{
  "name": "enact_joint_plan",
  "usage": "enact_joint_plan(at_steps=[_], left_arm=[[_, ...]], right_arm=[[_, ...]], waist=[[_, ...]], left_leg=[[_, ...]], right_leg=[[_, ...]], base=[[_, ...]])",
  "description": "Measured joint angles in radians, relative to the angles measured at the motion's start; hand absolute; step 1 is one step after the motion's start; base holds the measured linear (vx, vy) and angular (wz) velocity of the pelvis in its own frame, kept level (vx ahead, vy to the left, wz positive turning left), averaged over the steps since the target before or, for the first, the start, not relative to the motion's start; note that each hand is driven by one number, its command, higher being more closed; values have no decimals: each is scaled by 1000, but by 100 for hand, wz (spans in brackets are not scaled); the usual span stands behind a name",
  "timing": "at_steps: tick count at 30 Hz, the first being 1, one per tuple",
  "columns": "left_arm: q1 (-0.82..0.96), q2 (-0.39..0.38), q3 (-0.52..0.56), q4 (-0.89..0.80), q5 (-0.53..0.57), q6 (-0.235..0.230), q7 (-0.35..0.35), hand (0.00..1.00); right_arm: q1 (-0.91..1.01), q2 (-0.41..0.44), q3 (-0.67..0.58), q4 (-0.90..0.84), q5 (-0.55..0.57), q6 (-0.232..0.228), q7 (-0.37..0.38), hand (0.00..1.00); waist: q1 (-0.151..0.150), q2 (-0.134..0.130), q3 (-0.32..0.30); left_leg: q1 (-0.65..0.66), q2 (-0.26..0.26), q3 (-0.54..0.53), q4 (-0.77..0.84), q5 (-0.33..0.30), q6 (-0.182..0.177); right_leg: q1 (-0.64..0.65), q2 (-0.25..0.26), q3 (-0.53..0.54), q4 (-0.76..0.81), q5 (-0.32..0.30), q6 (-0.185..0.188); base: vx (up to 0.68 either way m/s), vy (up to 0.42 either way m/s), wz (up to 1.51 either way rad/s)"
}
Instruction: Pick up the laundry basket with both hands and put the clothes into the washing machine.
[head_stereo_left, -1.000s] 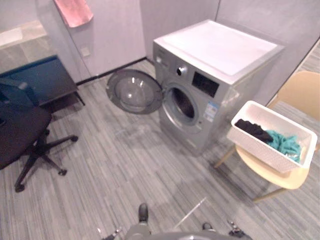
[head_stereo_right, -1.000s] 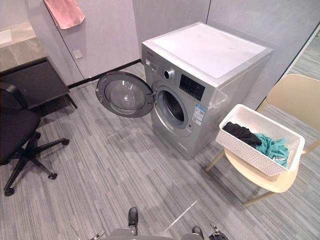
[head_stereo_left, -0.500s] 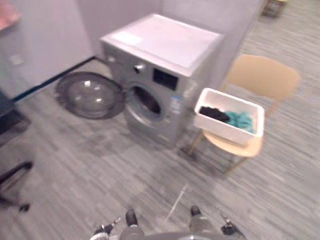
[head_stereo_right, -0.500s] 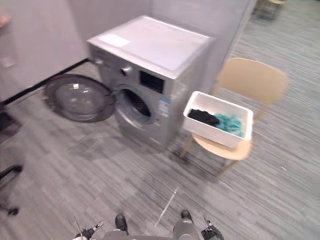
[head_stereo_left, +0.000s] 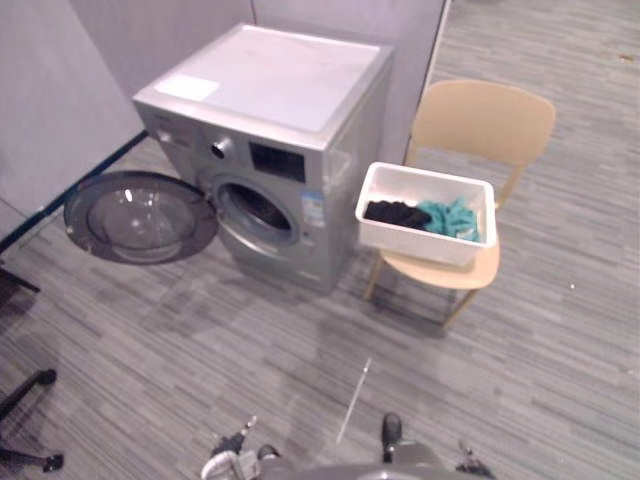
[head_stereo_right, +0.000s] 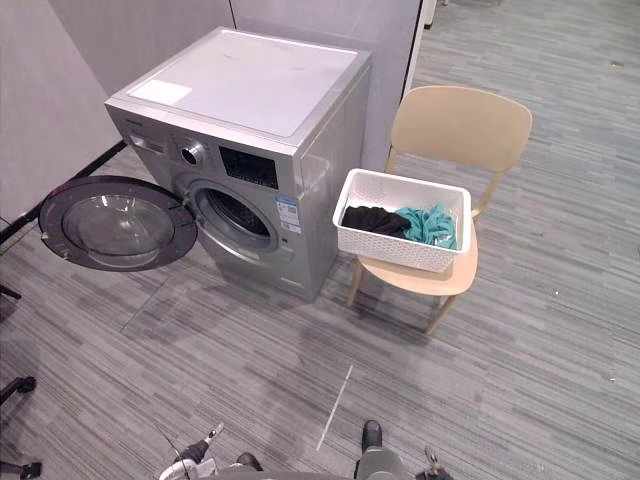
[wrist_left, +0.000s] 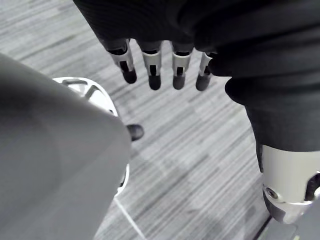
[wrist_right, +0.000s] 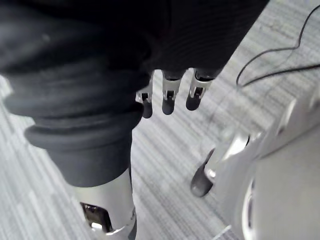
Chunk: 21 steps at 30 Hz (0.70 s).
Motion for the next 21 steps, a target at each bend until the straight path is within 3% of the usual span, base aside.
enact_joint_plan(at_steps=[1,3,5,6,7,8,9,10,11,12,13,15,17,18,19,21], left_arm=[[3,11,-37,7,-4,0,4,0],[3,19,-56,7,-5,-1,4,0],[12,26,-45,-5,-8,-1,9,0],[15,25,-32,-32,-11,-1,13,0],[25,15,-22,-67,-25,-2,22,0],[27,9,-16,-73,-25,-2,26,0],[25,0,-17,-86,-27,-6,28,0],[25,-12,-17,-92,-28,-10,28,0],[25,-17,-36,-94,-29,-16,28,0],[25,-15,-53,-102,-34,-19,27,0],[25,-15,-57,-105,-36,-20,27,0],[26,-15,-57,-113,-42,-23,27,0],[26,-21,-54,-111,-42,-22,27,0],[33,-34,-45,-108,-46,-23,27,0],[28,-31,-37,-105,-51,-24,25,0],[19,-17,-35,-102,-45,-22,25,0]], right_arm=[[-7,-13,40,-25,0,-1,1,0],[-10,-19,80,-56,-3,-2,3,0],[-1,-13,143,-104,-32,-3,21,0],[8,-6,162,-137,-41,-3,22,0],[32,-5,193,-189,-50,-5,23,0],[48,-5,205,-212,-58,-9,23,0],[71,-8,232,-237,-74,-19,23,0],[68,-14,239,-246,-80,-21,24,0],[73,-20,243,-254,-84,-22,20,0],[85,-19,259,-253,-102,-18,20,0],[94,-17,272,-254,-110,-17,20,0],[112,-6,327,-259,-118,-17,20,0],[111,2,363,-262,-120,-19,21,0],[112,7,364,-261,-122,-19,21,0],[104,16,364,-254,-123,-18,22,0],[105,38,394,-256,-141,-16,28,0]], waist=[[0,-9,-9],[0,-17,-17],[3,-52,-24],[4,-54,-17],[10,-39,-7],[19,-33,-2],[38,-24,1],[42,-10,8],[39,6,17],[42,6,18],[46,6,18],[50,5,20],[53,4,21],[61,18,23],[68,3,25],[59,-42,25]], left_leg=[[14,-9,-9,-5,11,-4],[12,-14,-14,9,12,-4],[-44,25,-32,209,11,-4],[-89,72,-66,358,10,21],[-153,126,-157,557,41,135],[-190,133,-231,639,85,176],[-265,127,-377,768,178,169],[-296,112,-432,839,138,143],[-350,68,-486,948,24,100],[-389,18,-513,978,-58,96],[-402,-4,-511,960,-89,96],[-411,-57,-481,773,-131,112],[-371,-156,-480,422,-111,85],[-347,-183,-486,303,-54,77],[-334,-194,-479,310,-64,124],[-296,-213,-426,297,-100,153]], right_leg=[[-19,-16,-6,79,-58,0],[-41,-24,-6,129,-103,1],[-38,-46,16,171,-150,-5],[-21,-42,22,175,-160,-15],[2,-23,40,193,-179,-29],[14,-15,56,203,-191,-37],[35,-2,94,210,-207,-56],[47,2,113,209,-214,-66],[64,10,145,207,-226,-77],[82,13,169,200,-233,-80],[94,20,182,193,-235,-81],[140,39,203,157,-236,-82],[174,45,233,125,-242,-72],[181,62,263,121,-254,-61],[188,56,294,124,-268,-51],[206,30,343,113,-263,-41]], base=[[180,-16,32],[147,-34,16],[193,-151,-8],[223,-244,-43],[177,-196,-51],[229,-196,-83],[221,-92,-76],[226,-28,-92],[213,22,-77],[201,4,-75],[224,12,-69],[285,59,-58],[339,169,-63],[278,202,-78],[280,170,-77],[260,122,-53]])
